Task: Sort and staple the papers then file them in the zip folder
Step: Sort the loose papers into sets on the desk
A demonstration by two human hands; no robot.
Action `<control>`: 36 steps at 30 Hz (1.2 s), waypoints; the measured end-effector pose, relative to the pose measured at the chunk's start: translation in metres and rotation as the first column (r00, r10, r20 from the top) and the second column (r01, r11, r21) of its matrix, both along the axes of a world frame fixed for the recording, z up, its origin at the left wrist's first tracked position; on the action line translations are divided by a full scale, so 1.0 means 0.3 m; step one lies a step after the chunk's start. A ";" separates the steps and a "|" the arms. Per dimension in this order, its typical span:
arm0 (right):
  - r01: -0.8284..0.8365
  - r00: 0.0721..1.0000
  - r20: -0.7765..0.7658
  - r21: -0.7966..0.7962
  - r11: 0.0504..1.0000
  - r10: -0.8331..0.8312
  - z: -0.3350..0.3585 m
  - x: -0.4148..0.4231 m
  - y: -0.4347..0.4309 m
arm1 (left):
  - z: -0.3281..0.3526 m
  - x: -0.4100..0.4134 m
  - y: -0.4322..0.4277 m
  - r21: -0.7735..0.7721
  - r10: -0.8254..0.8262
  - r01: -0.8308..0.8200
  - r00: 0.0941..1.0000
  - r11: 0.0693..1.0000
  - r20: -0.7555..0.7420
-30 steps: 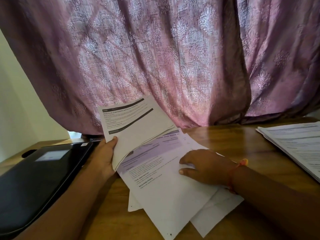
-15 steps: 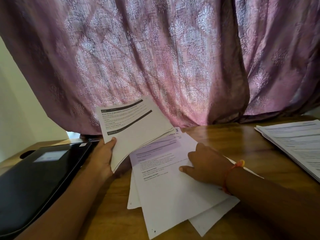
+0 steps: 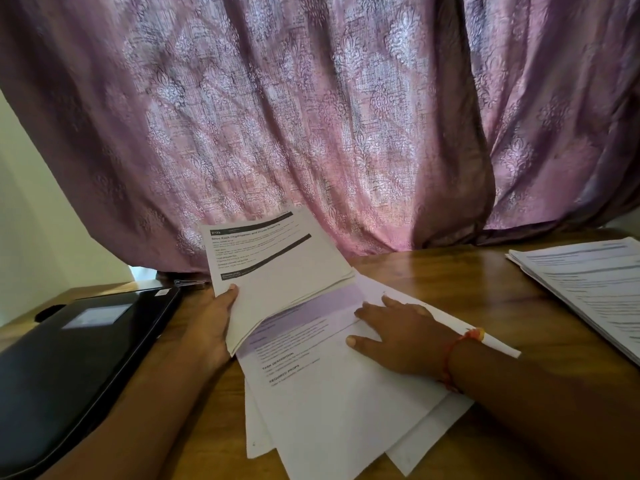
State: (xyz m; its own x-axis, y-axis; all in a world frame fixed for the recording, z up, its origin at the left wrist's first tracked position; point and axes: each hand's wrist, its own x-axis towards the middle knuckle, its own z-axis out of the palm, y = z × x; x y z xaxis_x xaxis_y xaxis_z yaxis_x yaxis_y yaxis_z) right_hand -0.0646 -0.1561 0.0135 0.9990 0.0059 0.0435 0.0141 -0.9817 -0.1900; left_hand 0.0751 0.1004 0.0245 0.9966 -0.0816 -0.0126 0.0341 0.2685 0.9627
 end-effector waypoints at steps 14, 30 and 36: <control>0.003 0.988 0.152 0.163 0.987 -0.028 -0.017 0.053 -0.053 | 0.002 0.071 0.073 -0.047 0.081 -0.084 0.995 0.995 -0.050; 0.133 0.821 0.362 0.630 0.765 -0.441 -0.039 0.099 -0.118 | 0.010 0.064 0.079 -0.062 0.078 -0.081 0.996 0.995 -0.053; 0.133 0.831 0.266 0.758 0.638 -0.489 -0.006 0.101 -0.118 | 0.017 0.058 0.077 -0.057 0.076 -0.079 0.995 0.995 -0.061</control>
State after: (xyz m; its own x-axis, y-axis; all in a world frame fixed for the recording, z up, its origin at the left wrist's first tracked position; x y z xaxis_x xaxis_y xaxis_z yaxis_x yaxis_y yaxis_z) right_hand -0.0343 -0.1914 0.0116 0.8071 -0.5107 0.2961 -0.0163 -0.5207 -0.8536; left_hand 0.0925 0.1234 0.0295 0.9976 -0.0066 -0.0682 0.0666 0.3287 0.9421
